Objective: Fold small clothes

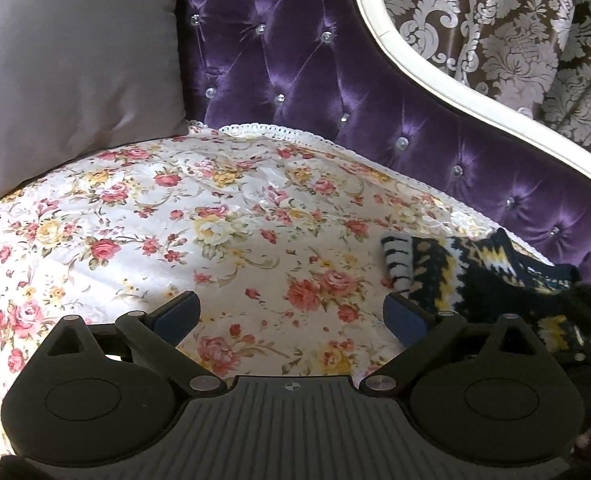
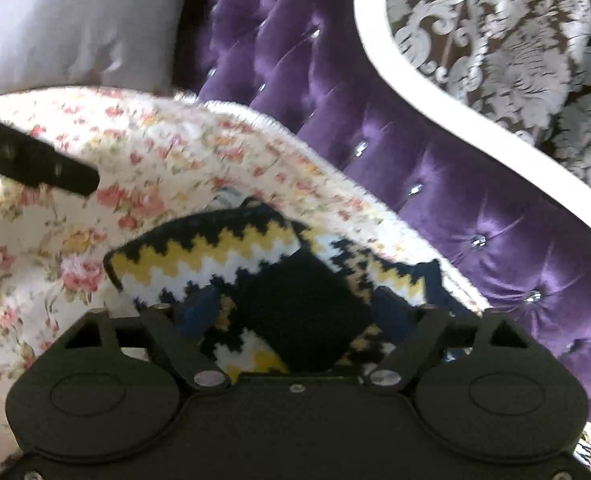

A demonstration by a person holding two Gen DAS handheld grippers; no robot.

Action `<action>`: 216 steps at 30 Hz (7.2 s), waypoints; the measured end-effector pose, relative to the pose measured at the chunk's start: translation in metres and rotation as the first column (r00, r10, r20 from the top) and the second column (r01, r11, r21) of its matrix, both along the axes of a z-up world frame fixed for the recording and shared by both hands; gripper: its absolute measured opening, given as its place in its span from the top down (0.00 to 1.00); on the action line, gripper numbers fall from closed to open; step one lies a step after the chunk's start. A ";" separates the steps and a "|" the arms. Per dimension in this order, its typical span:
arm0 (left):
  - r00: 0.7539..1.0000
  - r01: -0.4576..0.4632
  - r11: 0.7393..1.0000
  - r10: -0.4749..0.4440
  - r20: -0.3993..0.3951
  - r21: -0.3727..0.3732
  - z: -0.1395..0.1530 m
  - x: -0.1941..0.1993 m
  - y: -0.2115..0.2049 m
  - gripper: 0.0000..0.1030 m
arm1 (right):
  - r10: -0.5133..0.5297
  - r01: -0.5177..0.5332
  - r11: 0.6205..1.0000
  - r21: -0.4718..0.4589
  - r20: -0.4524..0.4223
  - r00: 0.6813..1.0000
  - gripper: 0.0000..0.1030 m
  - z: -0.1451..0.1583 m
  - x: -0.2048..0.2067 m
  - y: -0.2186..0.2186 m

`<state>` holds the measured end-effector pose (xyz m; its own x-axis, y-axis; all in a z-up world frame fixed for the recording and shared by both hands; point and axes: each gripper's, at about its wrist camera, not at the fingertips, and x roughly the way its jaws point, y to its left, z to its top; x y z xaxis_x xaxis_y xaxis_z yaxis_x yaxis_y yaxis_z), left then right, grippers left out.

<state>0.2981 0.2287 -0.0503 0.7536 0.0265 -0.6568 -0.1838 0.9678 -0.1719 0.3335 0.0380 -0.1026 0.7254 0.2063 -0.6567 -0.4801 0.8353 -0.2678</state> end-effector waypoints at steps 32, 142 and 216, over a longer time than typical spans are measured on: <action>0.994 0.094 0.993 -0.090 -0.063 0.067 -0.012 0.009 -0.030 0.03 | -0.605 0.590 0.760 0.274 -0.037 0.796 0.91 0.082 0.019 -0.303; 0.932 0.350 0.922 -0.360 0.037 0.165 -0.002 0.012 -0.146 0.03 | -0.438 0.476 0.836 0.273 -0.189 0.879 0.01 -0.025 -0.005 -0.204; 0.982 0.189 0.979 -0.186 -0.044 0.075 0.005 -0.174 -0.119 0.08 | -0.403 0.414 0.753 0.512 -0.138 0.905 0.01 0.114 -0.138 -0.281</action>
